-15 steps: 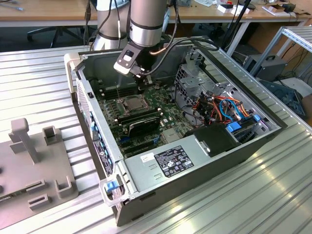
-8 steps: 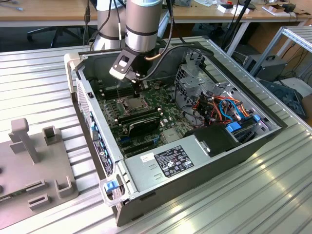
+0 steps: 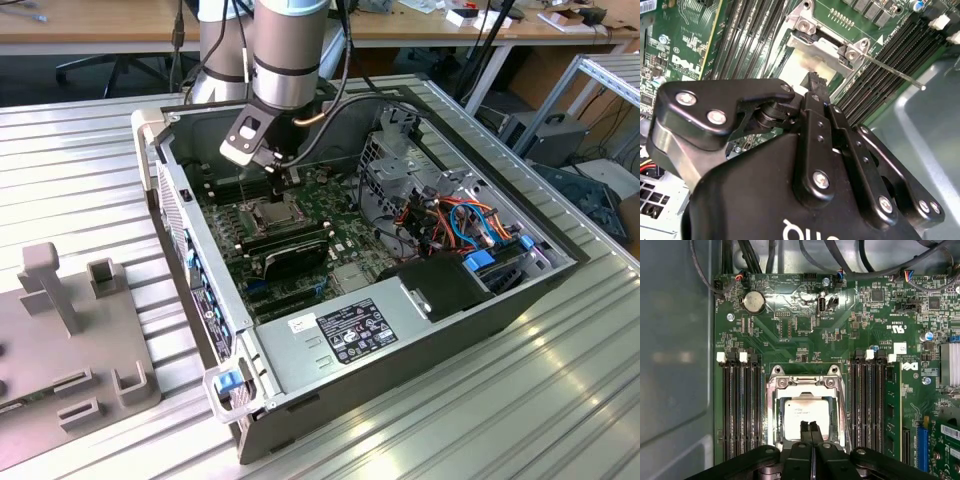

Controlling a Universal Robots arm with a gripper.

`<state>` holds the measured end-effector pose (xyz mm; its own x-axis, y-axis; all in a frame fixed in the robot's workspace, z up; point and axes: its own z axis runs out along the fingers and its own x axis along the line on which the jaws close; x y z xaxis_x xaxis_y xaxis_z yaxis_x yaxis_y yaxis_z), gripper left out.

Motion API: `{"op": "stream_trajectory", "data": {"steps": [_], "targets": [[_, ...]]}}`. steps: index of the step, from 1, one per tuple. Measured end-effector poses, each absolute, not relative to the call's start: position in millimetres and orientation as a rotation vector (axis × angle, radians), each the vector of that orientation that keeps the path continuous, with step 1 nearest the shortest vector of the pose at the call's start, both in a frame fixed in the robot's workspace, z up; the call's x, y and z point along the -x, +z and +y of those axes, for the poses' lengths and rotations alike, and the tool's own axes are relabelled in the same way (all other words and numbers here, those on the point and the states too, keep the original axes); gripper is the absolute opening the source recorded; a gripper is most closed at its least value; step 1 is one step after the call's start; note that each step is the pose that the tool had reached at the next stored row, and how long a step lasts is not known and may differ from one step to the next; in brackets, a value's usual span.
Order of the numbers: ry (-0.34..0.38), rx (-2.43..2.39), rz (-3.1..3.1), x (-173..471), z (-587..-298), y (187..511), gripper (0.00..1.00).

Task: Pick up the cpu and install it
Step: 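Close the cpu cover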

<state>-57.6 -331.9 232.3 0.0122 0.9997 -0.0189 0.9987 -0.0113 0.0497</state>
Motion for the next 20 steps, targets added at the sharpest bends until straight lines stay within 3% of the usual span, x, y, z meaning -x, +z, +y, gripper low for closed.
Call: {"op": "stream_trajectory", "data": {"steps": [4,20], "targets": [[-0.014,-2.22,2.195,57.7,-332.0,231.2,0.11],[-0.014,-2.214,2.202,67.8,-333.9,213.4,0.11]]}}
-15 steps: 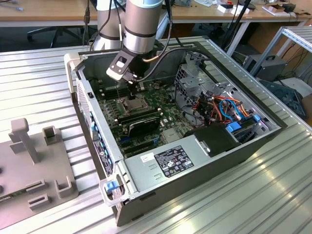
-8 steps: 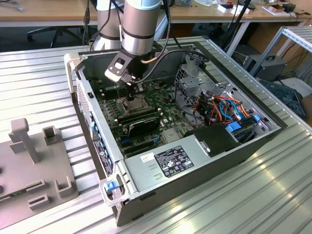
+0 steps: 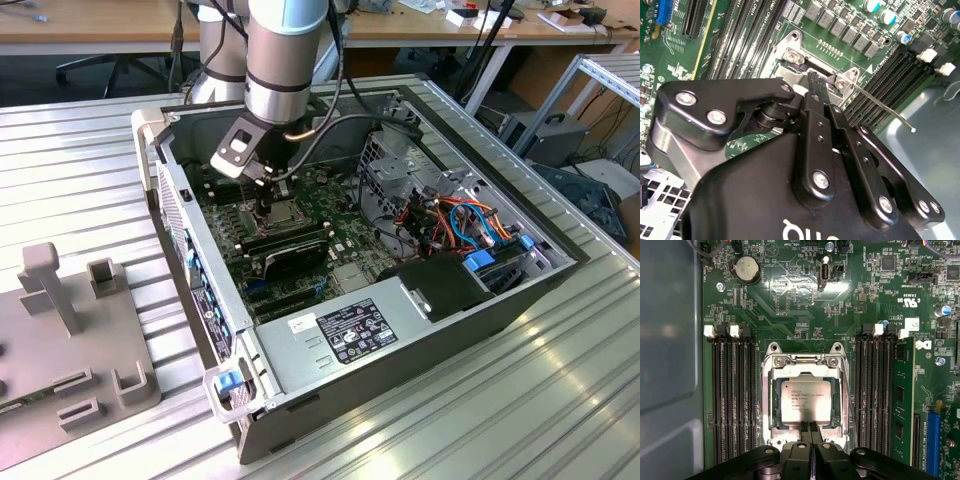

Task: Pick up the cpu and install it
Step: 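Close the cpu cover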

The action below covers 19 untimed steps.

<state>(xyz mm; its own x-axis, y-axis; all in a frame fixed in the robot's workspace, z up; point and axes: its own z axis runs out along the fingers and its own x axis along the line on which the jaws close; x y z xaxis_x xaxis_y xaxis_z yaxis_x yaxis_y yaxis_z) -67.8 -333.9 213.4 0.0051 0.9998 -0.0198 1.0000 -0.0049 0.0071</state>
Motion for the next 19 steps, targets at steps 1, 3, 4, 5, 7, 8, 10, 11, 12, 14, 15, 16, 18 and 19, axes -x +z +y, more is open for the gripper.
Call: {"op": "stream_trajectory", "data": {"steps": [1,3,4,5,7,8,10,11,12,14,15,16,18,19], "targets": [[-0.014,-2.213,2.203,67.9,-333.9,212.7,0.11],[-0.015,-2.213,2.203,68.0,-334.0,212.6,0.11],[-0.014,-2.213,2.203,68.0,-334.0,212.5,0.11],[-0.014,-2.213,2.203,68.0,-333.9,212.5,0.11],[-0.014,-2.213,2.203,68.1,-333.9,211.9,0.11],[-0.014,-2.213,2.203,68.4,-333.9,211.0,0.11],[-0.014,-2.213,2.203,68.7,-334.0,210.1,0.11],[-0.014,-2.213,2.203,69.1,-334.0,209.3,0.11],[-0.014,-2.213,2.203,69.1,-334.0,209.3,0.11],[-0.014,-2.213,2.203,69.3,-333.9,209.3,0.11],[-0.014,-2.214,2.202,69.6,-333.9,209.2,0.11],[-0.013,-2.213,2.202,70.6,-333.9,209.2,0.11],[-0.01,-2.212,2.201,73.1,-333.9,209.3,0.11],[-0.009,-2.211,2.2,74.3,-333.9,209.3,0.11]]}}
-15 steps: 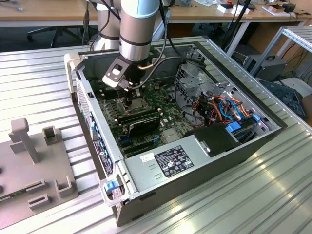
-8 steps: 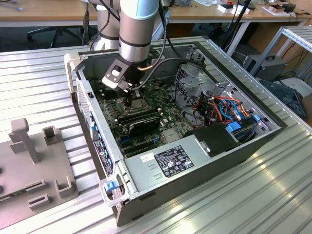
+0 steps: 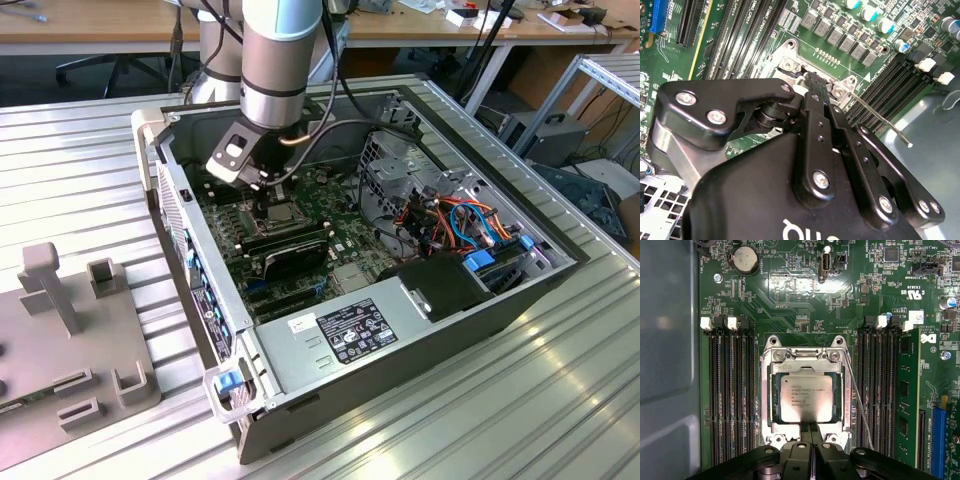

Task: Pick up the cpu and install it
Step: 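Close the cpu cover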

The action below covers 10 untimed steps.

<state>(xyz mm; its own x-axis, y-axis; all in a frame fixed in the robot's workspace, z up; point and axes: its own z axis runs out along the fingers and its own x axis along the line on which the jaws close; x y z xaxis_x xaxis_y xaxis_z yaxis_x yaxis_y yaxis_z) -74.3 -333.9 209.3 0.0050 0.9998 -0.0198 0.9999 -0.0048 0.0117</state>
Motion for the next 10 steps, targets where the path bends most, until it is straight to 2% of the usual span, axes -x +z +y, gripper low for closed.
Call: {"op": "stream_trajectory", "data": {"steps": [10], "targets": [[-0.008,-2.211,2.2,75.9,-333.9,208.0,0.11]]}}
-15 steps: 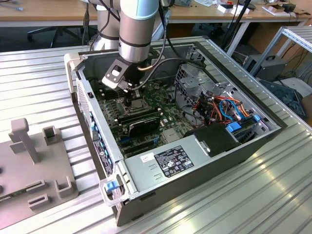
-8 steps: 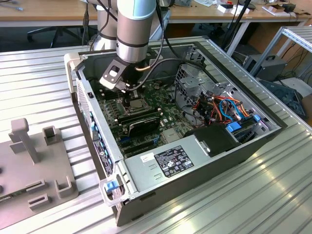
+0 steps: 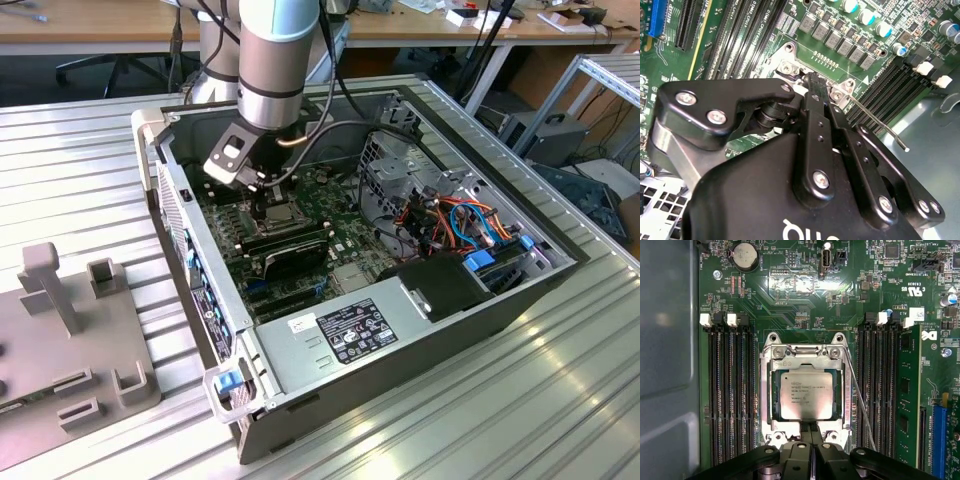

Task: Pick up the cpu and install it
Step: 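Close the cpu cover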

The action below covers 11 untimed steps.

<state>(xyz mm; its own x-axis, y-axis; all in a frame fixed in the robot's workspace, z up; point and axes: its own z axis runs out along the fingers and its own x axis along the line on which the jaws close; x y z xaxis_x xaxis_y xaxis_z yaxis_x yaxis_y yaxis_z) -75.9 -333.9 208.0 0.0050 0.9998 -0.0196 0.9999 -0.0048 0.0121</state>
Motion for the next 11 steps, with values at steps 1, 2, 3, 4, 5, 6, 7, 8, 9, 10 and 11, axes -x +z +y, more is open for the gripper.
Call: {"op": "stream_trajectory", "data": {"steps": [1,2,3,4,5,6,7,8,9,10,11], "targets": [[-0.008,-2.211,2.2,75.9,-333.9,207.6,0.11],[-0.009,-2.211,2.2,76.0,-333.9,207.4,0.11],[-0.009,-2.211,2.2,76.0,-334.0,207.3,0.11],[-0.009,-2.211,2.2,76.0,-334.0,207.3,0.11],[-0.009,-2.211,2.2,76.0,-334.0,207.1,0.11],[-0.008,-2.211,2.2,76.0,-333.9,206.8,0.11],[-0.009,-2.211,2.2,76.0,-333.9,206.5,0.11],[-0.009,-2.211,2.2,76.0,-334.0,206.2,0.11],[-0.009,-2.211,2.2,76.0,-334.0,206.0,0.11],[-0.009,-2.211,2.2,76.0,-334.0,205.6,0.11],[-0.009,-2.211,2.2,76.0,-334.0,205.2,0.11]]}}
